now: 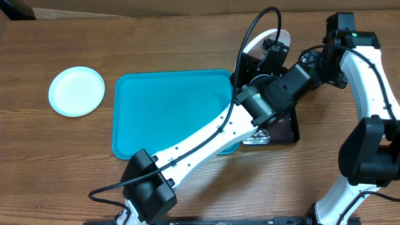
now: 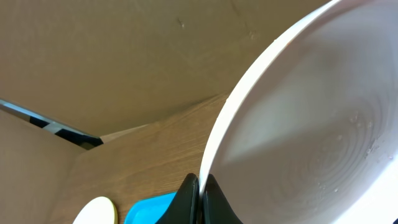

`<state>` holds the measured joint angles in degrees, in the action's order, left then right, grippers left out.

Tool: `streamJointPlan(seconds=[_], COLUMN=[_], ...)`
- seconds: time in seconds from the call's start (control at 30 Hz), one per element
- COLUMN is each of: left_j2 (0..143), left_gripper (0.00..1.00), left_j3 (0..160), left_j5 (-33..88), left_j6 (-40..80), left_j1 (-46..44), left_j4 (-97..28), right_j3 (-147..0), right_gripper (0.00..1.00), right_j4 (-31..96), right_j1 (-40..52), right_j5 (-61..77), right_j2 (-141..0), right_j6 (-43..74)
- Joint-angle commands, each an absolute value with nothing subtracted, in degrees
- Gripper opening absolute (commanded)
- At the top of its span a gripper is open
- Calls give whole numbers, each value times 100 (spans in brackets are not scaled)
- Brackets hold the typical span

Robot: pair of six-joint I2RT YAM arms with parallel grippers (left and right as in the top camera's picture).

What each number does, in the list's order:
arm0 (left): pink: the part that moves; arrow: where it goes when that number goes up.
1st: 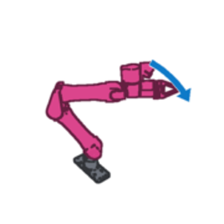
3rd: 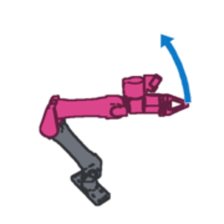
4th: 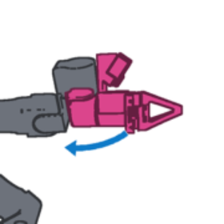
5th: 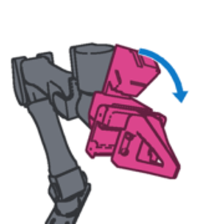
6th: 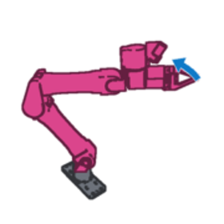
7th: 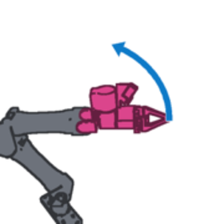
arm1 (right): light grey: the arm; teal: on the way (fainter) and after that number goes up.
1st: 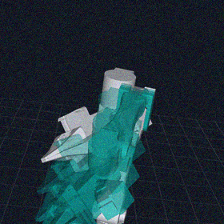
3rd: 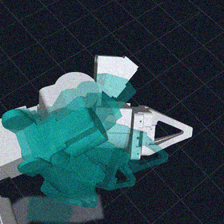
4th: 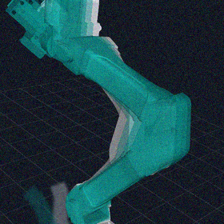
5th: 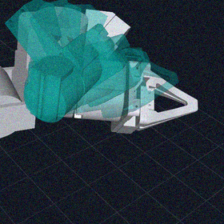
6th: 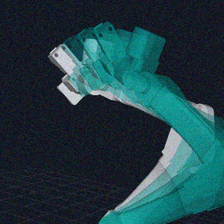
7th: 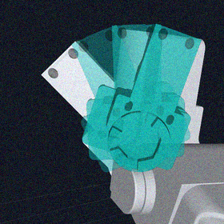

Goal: Clean dirty plates on tray and stack at the side
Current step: 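Lift the pink-white plate with the left gripper and swing it up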

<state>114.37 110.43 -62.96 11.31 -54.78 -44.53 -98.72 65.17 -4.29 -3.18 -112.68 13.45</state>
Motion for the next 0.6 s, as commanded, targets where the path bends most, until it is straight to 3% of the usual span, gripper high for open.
streamJointPlan(seconds=[0.0, 0.37, 0.57], left_j2=[11365, 11365, 11365], left_gripper=[4, 4, 4], left_j3=[11231, 11231, 11231], left_j5=[-6512, -6549, -7258], left_j6=[1026, 578, 513], left_j1=[-5520, -5527, -5693], left_j4=[-4421, -4104, -4034], right_j3=[-9898, -9898, -9898], right_gripper=[100, 100, 100], right_j4=[6479, 6479, 6479], right_j1=[-429, -429, -429], right_j5=[-290, -290, -290], right_j2=[-11220, -11220, -11220], right_j6=[1372, 1372, 1372])
